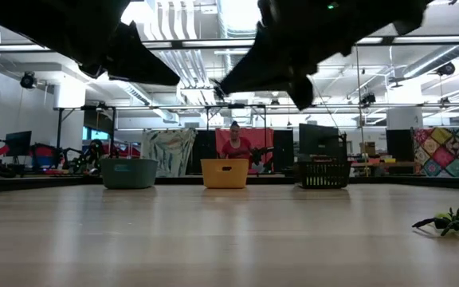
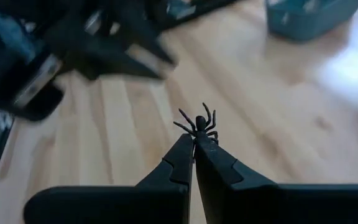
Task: Sort Halloween decoration
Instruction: Put the black spider toy into the orange bin
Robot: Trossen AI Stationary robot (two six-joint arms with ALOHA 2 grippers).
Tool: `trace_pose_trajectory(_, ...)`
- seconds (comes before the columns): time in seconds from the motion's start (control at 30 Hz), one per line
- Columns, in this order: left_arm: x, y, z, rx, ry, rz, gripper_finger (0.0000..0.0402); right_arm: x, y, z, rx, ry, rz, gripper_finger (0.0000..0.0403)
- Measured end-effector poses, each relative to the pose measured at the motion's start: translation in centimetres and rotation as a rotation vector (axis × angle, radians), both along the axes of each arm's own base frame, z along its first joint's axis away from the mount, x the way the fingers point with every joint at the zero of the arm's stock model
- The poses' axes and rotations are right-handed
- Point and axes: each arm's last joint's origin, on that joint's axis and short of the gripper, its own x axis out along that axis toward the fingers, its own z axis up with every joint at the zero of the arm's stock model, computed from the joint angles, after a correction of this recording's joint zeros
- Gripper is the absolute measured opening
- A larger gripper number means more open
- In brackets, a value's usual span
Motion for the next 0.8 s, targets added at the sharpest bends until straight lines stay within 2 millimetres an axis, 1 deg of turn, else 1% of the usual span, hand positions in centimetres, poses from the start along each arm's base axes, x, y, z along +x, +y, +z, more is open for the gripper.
trace_pose_trajectory(0.13,-1.1,-0.9,1.1,0.034,-0.054,0.032,0.0039,0.7,-1.8,0.6,-0.027,-0.059,-0.034,0.0009)
trace_pose_trajectory(0.23,-2.5,-2.0,2.3,0.097,-0.098,0.060,0.0039,1.3,-3.9,0.9,-0.044,-0.080,-0.075,0.0009)
trace_pose_trajectory(0.37,-4.3,-3.1,4.0,0.137,-0.138,0.048,0.0039,1.9,-7.7,1.4,-0.090,-0.082,-0.165,0.0009)
trace_pose_trajectory(0.5,-5.1,-3.3,5.0,0.125,-0.158,0.029,0.0039,2.4,-12.0,2.3,-0.136,-0.091,-0.265,0.0009)
trace_pose_trajectory(0.63,-5.1,-3.3,4.9,0.139,-0.149,0.026,0.0039,2.6,-16.4,2.9,-0.144,-0.099,-0.327,0.0009)
trace_pose_trajectory(0.8,-4.9,-3.5,4.4,0.165,-0.127,0.023,0.0039,3.2,-21.2,2.8,-0.115,-0.103,-0.344,0.0009)
